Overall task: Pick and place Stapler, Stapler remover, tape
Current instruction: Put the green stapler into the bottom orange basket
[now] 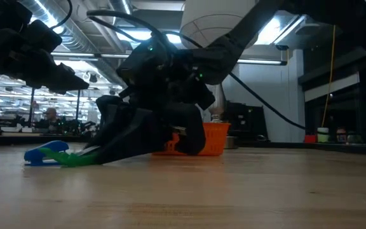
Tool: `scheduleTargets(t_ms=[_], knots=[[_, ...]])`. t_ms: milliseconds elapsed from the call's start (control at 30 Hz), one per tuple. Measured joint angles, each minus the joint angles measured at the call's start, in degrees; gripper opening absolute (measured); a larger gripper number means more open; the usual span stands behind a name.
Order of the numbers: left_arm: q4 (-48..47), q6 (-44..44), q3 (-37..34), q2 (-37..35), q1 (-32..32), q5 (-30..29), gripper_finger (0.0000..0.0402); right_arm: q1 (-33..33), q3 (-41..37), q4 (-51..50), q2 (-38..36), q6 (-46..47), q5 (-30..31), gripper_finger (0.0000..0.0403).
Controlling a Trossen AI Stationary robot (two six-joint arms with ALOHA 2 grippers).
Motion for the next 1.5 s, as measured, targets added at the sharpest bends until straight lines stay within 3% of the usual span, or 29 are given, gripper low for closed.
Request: scheduleTargets(t_ms=[200,533,933,1333,1500], knots=[[-0.02,0.01,-0.01,0.0,0.0,0.0,0.0109,0.0,0.02,-1.31,-0.02,0.17,-0.04,0.0071],[-0.04,0.0,-0.01,0.0,0.01,0.0,0.0109,-0.2,0.04,-2.0,-0.09,7.25,-0.04,0.0087],[-0.04,0.01,-0.01,0.0,0.01,0.0,0.0109,-0.24,0.0,-8.38,-4.68,10.25,-2.01,0.0072],[-0.04,0.01,0.0,0.0,0.01,0.0,0.0109,-0.2,-0.02,-23.57,-12.33,9.45,8.11,0.0072],[-0.04,0.01,0.01,0.02,0.01,0.0,0.0107,-0.52,-2.27,-25.05,-14.77,8.31,7.92,0.0072]])
